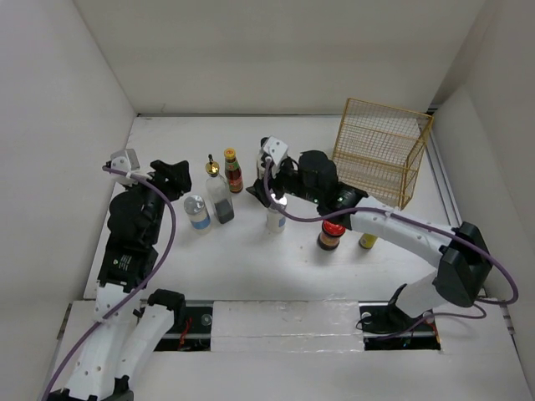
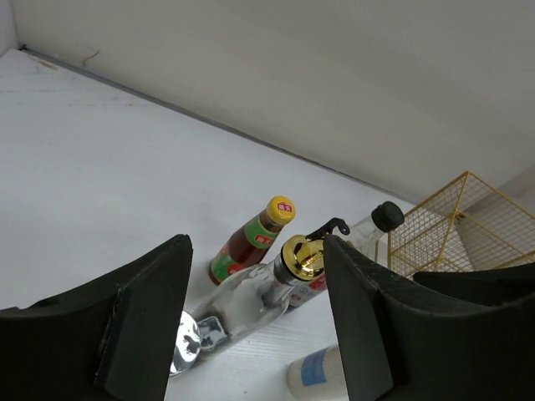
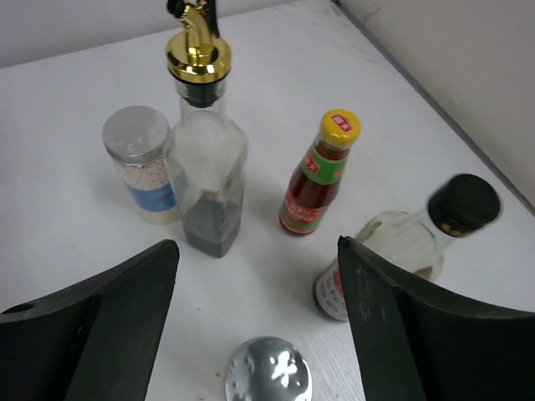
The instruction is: Organize the condiment bottles
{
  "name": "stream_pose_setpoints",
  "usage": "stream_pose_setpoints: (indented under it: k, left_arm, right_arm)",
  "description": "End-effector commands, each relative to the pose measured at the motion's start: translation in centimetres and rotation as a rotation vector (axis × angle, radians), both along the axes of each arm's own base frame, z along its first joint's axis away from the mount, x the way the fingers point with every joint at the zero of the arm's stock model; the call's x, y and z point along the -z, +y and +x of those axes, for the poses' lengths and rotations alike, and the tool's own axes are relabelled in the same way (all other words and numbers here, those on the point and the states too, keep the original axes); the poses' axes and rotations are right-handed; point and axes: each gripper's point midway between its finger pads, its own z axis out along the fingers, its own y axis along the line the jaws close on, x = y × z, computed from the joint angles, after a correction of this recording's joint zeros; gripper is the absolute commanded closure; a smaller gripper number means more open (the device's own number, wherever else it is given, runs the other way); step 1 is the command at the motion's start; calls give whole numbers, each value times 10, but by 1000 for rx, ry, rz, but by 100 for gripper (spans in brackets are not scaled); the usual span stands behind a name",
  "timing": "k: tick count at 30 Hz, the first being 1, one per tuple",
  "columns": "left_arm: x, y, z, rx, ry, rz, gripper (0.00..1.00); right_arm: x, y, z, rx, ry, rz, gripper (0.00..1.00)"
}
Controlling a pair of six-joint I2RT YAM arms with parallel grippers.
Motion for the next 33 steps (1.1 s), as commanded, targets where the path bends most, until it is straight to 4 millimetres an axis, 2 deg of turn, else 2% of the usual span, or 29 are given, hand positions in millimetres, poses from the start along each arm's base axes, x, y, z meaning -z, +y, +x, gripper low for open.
stream_pose_setpoints:
  k: [1,3,4,6,7,8,11,12,15,18,20,22,24,25,26,31,32,33]
  left_arm:
    - [-13,3,-2,-11,-50,-18,40]
    - [-19,3,-5,-11,-71,-22,39]
    - [-19,3,-5,-11,-71,-23,39]
    - [-16,3,-2,-11,-61,-20,39]
    - [-18,3,-3,-11,-59,-20,39]
    - [-18,3,-3,-11,-59,-20,39]
    - [-24,5,-7,-20,-83,-26,39]
    - [-24,5,-7,-20,-83,-26,39]
    - [-21,5,-7,-21,-72,-23,39]
    - [-22,5,-8,-20,-83,-26,39]
    - [-17,3,-6,-11,-63,-21,39]
    - [-19,3,-5,-11,-74,-23,39]
    - [-19,3,-5,-11,-74,-23,39]
    - [-17,2,-3,-11,-65,-30,39]
    - [-17,2,-3,-11,-65,-30,39]
    - [-20,3,-6,-11,-74,-32,39]
    - [-20,3,-6,-11,-74,-32,39]
    - [-20,3,-6,-11,-74,-32,39]
  right_arm:
    - [-16,27,-8,-92,-41,21,18]
    - [-13,37,-9,-113,-35,17,18]
    - [-18,42,-9,-127,-40,25,18]
    - [-13,55,-7,-168,-34,27,18]
    - [-23,61,-6,-183,-51,46,18]
    - [-18,68,-3,-197,-48,46,18]
    - [-30,79,5,-206,-70,69,16]
    - [-23,85,9,-206,-66,65,16]
    - [-22,99,9,-256,-64,71,16]
    - [-28,104,8,-278,-67,100,16]
    - [-19,109,7,-296,-53,106,15]
    - [-21,115,12,-297,-60,112,15]
    - [-27,120,14,-306,-74,125,15]
    - [-38,120,14,-306,-90,140,15]
    - [-31,125,18,-306,-79,141,15]
    - [-29,136,27,-306,-88,149,17]
    - [-23,137,30,-294,-81,141,18]
    - [-26,137,30,-294,-91,150,20]
